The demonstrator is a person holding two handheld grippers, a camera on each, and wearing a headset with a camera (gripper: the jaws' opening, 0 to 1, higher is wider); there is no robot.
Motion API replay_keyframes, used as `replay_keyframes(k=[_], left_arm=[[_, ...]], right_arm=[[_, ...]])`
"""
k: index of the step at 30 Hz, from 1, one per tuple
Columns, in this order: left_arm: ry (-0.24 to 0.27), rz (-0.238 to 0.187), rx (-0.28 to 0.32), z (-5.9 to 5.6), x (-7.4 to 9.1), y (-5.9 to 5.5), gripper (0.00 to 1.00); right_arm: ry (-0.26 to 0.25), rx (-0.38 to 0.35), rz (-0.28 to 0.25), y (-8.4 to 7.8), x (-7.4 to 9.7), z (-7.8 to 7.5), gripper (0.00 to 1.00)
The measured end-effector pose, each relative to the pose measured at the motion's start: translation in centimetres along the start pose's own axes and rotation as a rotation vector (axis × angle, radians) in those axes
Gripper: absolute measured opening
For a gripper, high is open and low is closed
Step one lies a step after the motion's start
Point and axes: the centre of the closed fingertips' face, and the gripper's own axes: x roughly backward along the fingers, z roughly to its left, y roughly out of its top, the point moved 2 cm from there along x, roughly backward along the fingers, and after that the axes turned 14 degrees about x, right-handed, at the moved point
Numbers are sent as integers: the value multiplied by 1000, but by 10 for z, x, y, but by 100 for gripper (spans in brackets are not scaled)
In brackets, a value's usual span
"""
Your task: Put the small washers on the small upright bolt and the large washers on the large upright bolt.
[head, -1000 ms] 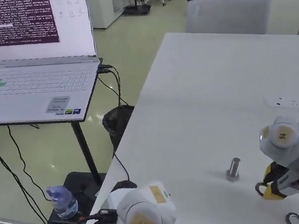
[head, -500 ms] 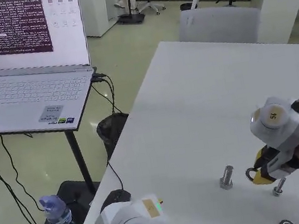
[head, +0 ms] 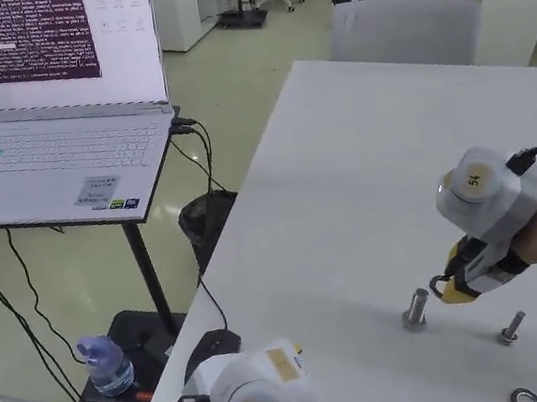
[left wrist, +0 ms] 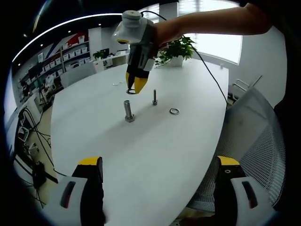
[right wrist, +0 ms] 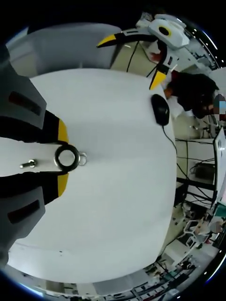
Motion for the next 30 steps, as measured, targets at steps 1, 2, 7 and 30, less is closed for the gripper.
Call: replay_keyframes(k=[1,2,7,30], left_arm=[[-1,0,-1,0,0,0,99],[-5,-1,0,0,-1,0,99],[-6,-4,-2,3,-1,4,99],[-24,13,-3,9,1,2,95]], right_arm=[[3,0,-1,1,-2,0,22],[4,0,0,2,-3,-1,22],[7,2,6,7,-15,-7,22],[27,27,55,2,-45,-10,22]])
